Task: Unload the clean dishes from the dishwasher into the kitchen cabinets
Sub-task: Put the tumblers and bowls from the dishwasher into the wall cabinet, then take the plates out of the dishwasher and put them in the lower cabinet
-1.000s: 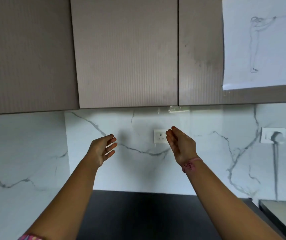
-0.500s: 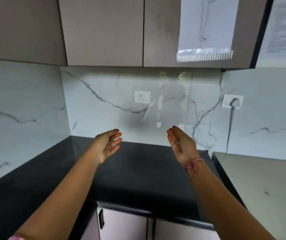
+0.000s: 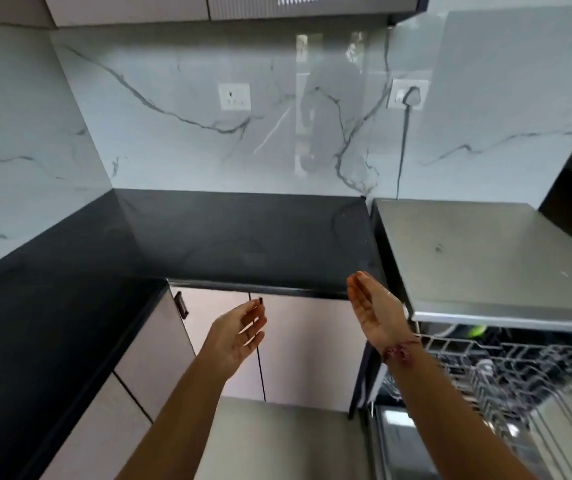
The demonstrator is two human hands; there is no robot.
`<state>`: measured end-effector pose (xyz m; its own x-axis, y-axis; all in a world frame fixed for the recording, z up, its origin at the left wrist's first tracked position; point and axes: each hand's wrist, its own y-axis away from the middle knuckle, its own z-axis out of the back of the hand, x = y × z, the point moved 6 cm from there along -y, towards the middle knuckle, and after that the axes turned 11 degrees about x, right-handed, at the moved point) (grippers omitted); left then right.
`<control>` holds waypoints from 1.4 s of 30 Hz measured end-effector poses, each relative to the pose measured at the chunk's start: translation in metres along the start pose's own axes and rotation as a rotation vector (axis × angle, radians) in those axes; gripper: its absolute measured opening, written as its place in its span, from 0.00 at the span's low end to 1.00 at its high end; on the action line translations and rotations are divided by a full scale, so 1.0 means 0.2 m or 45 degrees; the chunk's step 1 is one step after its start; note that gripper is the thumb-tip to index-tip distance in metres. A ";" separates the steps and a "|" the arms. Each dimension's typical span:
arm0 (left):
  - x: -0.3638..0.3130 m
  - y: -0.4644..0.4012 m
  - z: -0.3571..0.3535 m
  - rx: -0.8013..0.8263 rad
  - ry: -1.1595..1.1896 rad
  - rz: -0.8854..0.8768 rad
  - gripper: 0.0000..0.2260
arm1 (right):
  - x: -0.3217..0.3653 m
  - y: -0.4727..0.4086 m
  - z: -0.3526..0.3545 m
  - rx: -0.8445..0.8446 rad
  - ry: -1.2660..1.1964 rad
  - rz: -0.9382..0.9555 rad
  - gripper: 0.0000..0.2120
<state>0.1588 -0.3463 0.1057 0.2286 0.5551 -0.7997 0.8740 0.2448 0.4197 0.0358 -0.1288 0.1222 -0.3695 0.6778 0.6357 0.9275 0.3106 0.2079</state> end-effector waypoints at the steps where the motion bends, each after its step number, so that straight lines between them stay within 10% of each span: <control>1: 0.08 0.04 -0.01 0.006 -0.010 0.027 0.07 | -0.03 0.05 0.07 -0.025 -0.018 -0.018 0.03; 21: 1.45 1.04 -0.22 -0.063 0.083 0.455 0.04 | -0.11 1.39 1.40 -0.509 -0.040 -0.311 0.04; 42: 2.51 0.88 -1.19 -0.145 0.129 0.875 0.08 | 0.46 1.50 2.68 -1.011 -0.089 -0.449 0.14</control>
<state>0.3252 0.1643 -0.1197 0.6672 0.6838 -0.2955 0.4943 -0.1096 0.8624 0.2491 0.3843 -0.1550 -0.6212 0.6770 0.3948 0.5139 -0.0285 0.8574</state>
